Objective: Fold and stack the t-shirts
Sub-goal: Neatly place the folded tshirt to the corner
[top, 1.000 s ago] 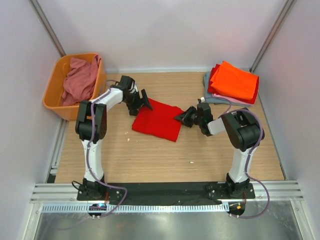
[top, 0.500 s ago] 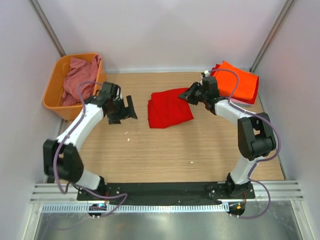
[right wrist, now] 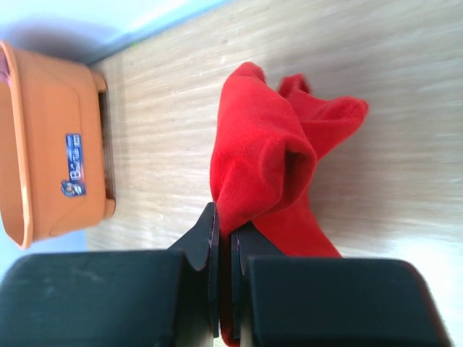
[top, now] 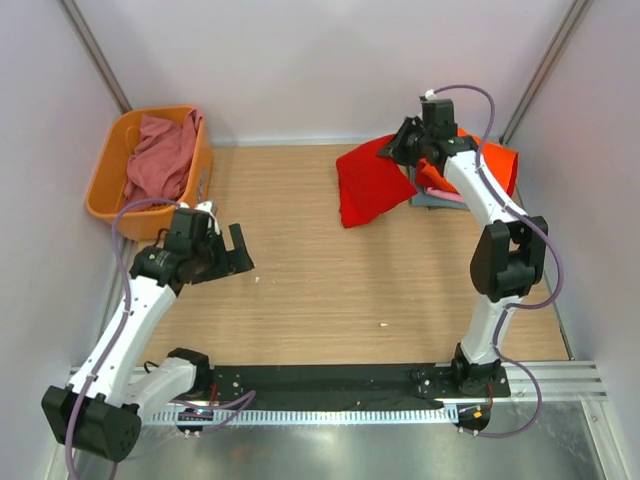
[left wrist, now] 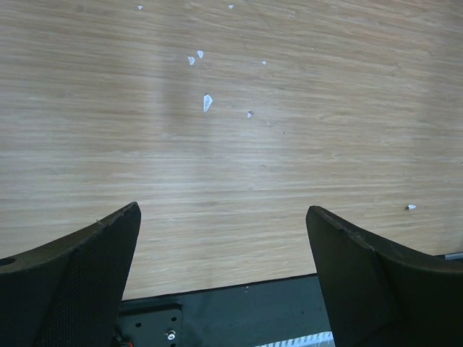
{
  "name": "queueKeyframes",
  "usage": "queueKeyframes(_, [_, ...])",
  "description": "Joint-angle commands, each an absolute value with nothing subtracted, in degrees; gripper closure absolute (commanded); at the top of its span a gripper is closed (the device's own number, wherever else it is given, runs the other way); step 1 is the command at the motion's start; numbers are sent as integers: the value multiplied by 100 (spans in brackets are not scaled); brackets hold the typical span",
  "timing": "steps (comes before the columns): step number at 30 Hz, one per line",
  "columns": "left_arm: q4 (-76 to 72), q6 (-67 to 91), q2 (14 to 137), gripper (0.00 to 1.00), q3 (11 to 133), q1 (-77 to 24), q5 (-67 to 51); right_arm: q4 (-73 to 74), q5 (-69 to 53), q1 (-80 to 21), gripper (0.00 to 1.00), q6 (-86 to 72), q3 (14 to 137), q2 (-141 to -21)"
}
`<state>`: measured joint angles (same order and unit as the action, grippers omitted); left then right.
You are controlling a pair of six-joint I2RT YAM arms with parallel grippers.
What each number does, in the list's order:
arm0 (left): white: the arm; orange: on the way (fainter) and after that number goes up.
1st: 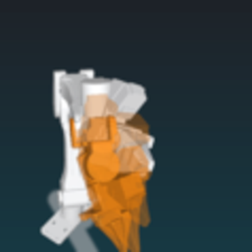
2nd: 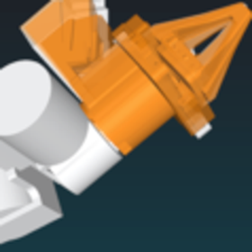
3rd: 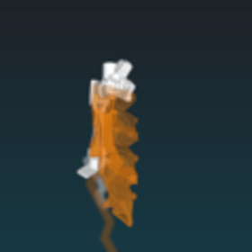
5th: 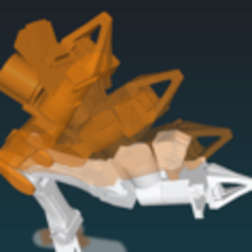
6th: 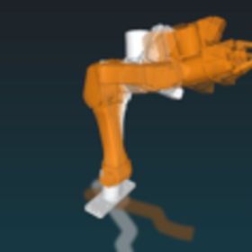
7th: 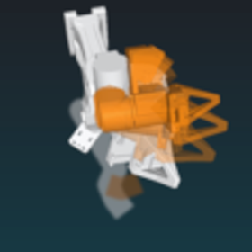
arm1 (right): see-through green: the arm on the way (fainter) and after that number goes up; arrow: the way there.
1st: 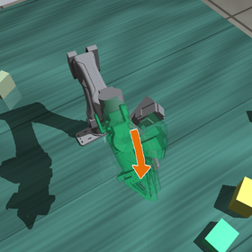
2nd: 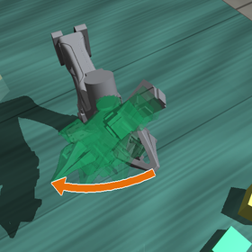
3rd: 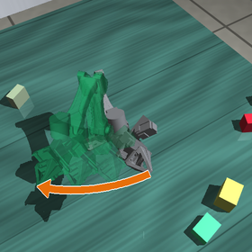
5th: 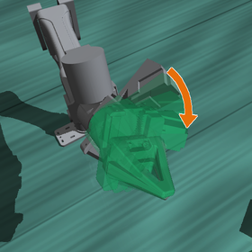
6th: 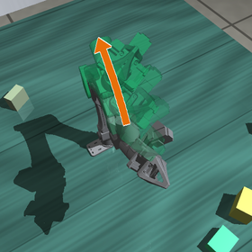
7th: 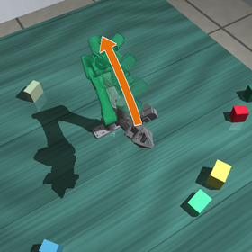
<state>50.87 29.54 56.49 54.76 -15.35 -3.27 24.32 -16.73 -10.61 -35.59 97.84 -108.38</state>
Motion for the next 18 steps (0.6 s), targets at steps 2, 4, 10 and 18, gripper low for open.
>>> queueKeyframes(2, [4834, 2997, 5511, 4, 5256, -1547, -246, 3435, -1626, -818, 99, -3129, 11020, -11029])
queueKeyframes(4, [4808, 2997, 5484, 3, 5238, -1547, -220, 3708, -1626, -721, 99, -3050, 11510, -11118])
queueKeyframes(10, [4755, 2988, 5484, 4, 5203, -1547, -299, 4515, -1652, -449, 99, -2971, 13196, -11697])
queueKeyframes(18, [4737, 2979, 5467, 5, 5194, -1547, -369, 4738, -2056, -70, 99, -3208, 14396, -12129])
